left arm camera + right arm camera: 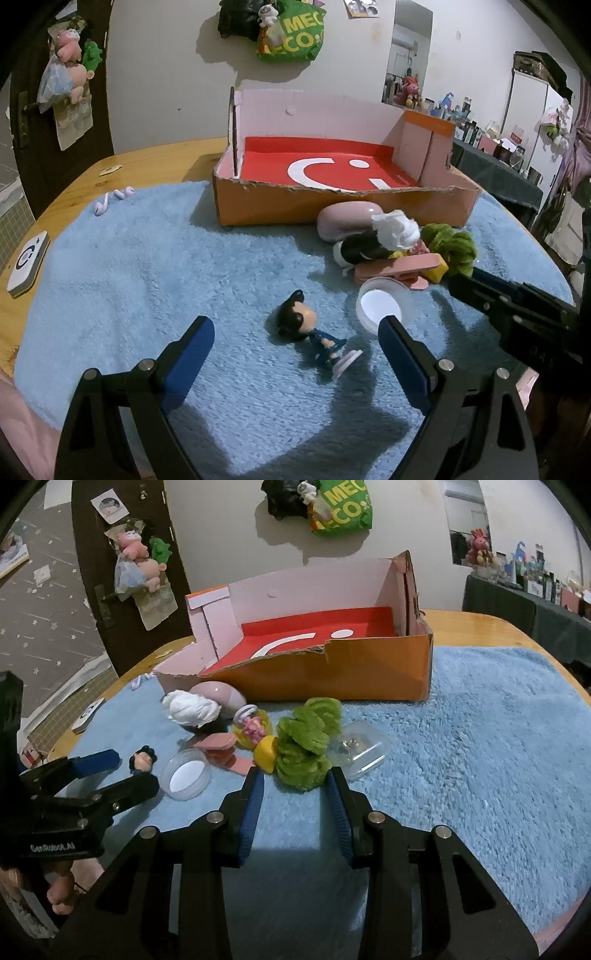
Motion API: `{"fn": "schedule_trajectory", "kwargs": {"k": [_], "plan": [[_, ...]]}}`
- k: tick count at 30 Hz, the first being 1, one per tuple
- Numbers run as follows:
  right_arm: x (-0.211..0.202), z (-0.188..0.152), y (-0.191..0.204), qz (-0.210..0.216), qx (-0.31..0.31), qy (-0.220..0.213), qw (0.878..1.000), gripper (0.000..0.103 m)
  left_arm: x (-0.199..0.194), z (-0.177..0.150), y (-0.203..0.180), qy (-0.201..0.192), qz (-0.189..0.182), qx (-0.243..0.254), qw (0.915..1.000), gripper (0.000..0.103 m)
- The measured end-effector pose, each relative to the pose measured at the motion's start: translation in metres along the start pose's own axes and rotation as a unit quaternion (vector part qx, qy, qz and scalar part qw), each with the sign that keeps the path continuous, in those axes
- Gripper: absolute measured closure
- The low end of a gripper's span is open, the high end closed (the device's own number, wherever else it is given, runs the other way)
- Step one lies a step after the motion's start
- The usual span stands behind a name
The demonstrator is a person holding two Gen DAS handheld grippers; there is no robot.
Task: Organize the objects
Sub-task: 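Grasp the green fuzzy plush with the right gripper while the left gripper grasps the dark-haired figurine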
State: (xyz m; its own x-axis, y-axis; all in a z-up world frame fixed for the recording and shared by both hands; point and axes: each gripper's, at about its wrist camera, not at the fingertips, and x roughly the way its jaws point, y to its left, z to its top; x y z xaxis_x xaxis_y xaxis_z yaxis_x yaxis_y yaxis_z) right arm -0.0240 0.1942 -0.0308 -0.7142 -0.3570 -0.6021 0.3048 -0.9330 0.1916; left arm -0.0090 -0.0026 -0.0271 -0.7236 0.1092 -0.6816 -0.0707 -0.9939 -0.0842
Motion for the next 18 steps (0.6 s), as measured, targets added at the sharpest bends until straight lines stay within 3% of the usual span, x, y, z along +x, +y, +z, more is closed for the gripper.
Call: {"fn": "schedule_trajectory", "kwargs": {"k": [18], "plan": [[0.015,0.019,-0.001,0.003,-0.001,0.005,1.000,0.068,0.010,0.005,0.007,-0.024,-0.026,0.064,0.9973,0.011]]}}
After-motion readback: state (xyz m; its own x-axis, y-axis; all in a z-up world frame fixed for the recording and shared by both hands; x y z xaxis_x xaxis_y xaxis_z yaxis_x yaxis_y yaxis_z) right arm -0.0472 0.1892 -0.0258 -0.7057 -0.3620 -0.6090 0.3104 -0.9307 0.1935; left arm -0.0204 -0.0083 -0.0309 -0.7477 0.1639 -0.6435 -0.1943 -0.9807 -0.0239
